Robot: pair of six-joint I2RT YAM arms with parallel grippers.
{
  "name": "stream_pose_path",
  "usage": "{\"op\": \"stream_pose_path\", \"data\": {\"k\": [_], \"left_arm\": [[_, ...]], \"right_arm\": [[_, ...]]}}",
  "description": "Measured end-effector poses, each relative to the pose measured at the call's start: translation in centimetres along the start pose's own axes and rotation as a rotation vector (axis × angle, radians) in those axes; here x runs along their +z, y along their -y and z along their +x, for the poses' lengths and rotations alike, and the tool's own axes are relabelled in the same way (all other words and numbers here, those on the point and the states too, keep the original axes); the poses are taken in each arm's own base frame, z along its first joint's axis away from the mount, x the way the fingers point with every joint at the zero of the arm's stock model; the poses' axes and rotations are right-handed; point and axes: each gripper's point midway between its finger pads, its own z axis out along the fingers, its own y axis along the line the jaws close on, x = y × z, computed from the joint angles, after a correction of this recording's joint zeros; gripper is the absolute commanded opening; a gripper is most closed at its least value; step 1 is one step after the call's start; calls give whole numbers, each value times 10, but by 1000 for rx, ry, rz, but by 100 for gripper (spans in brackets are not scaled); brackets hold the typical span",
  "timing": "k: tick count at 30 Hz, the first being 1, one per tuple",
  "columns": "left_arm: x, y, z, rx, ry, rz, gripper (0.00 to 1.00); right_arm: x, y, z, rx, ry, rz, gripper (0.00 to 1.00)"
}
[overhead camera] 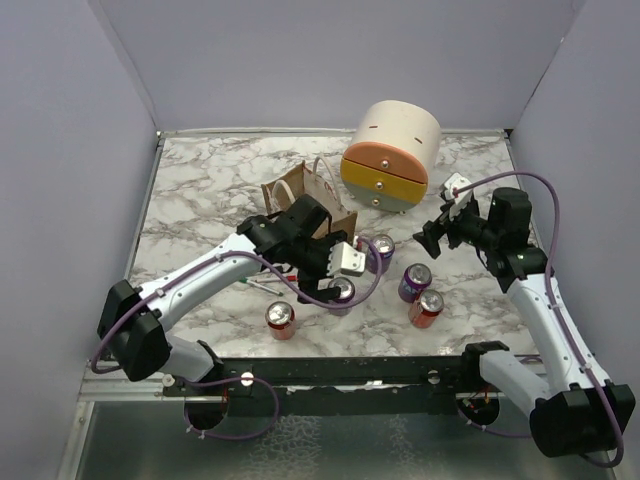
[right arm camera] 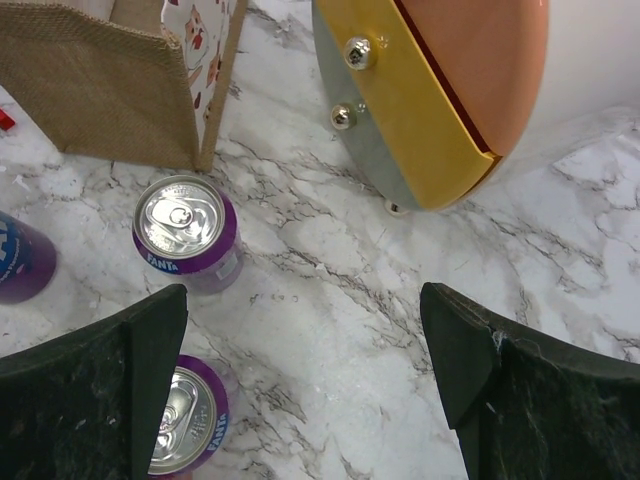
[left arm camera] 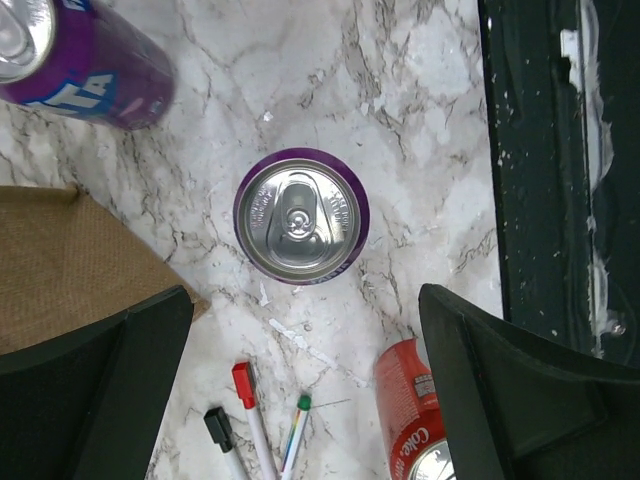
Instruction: Place the beverage into the canvas bag
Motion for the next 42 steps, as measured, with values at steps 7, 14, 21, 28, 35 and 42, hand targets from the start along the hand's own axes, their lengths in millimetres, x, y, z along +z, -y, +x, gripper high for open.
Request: {"op": "stream_pose_path", "data": {"k": [7, 14, 21, 28, 35, 42], "left_arm": [[30, -3, 17, 54, -80, 33, 99], [54, -10, 19, 68, -87, 44, 94], [69, -9, 24, 46, -95, 76, 63], [64, -2, 21, 42, -101, 109, 19], [31, -20, -33, 61, -24, 61, 10], [-26, -53, -78, 54, 86, -124, 7]], "right_arm": [[-4, 4, 1, 9, 6, 10, 100], [-6, 5, 2, 14, 10, 11, 100], [-6, 4, 1, 16, 15, 1, 100], [-4, 4, 3, 21, 9, -4, 100], [-3, 3, 7, 26, 1, -7, 100], [-2, 3, 8, 27, 0, -8, 100]]}}
